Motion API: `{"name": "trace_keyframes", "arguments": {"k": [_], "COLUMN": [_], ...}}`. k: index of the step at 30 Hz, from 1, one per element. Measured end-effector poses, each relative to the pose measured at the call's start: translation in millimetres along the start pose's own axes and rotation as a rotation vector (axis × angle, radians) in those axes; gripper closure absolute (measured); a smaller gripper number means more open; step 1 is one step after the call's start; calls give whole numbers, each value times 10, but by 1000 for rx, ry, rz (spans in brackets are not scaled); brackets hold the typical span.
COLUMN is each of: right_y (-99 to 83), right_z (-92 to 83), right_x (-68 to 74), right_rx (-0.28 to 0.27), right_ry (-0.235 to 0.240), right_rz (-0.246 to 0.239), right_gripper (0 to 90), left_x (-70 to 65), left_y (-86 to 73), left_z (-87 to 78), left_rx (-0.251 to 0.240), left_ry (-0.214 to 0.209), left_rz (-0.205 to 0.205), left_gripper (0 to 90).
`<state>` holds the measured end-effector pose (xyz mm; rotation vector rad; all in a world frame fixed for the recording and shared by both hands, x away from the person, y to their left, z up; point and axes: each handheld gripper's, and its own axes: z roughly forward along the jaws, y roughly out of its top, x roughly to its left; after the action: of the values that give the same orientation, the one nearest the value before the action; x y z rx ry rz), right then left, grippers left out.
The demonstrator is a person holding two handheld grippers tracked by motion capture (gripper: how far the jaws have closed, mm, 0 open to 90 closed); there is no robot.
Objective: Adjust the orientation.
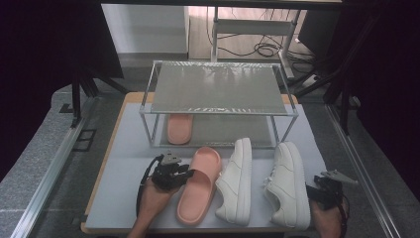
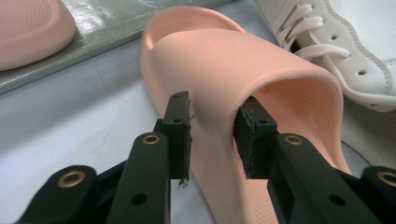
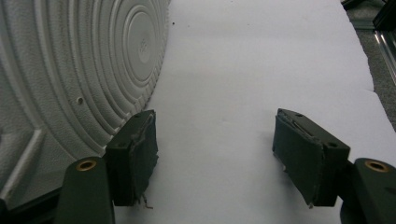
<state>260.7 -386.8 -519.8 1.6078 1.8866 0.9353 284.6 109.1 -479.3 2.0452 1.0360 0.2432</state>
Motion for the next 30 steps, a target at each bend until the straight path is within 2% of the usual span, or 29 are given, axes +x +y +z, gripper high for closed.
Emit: {"name": "trace_keyframes", "arguments": {"k": [8, 17, 23, 30], "right_y": [0, 0, 0, 0], "right_z": [0, 0, 0, 1], "right_x": [0, 0, 0, 0], "right_rx": [0, 0, 0, -1], "right_ry": [0, 0, 0, 0], "right_rz": [0, 0, 0, 0], "right_gripper": [312, 312, 312, 312], "left_x": [35, 45, 84, 136], "left_y": [12, 48, 87, 201], "left_z": [-17, -30, -50, -86], "left_rx": [5, 19, 22, 1], "left_ry": [4, 34, 72, 119], "left_rz": [-5, 0, -1, -11], "left_gripper": [730, 777, 790, 791]}}
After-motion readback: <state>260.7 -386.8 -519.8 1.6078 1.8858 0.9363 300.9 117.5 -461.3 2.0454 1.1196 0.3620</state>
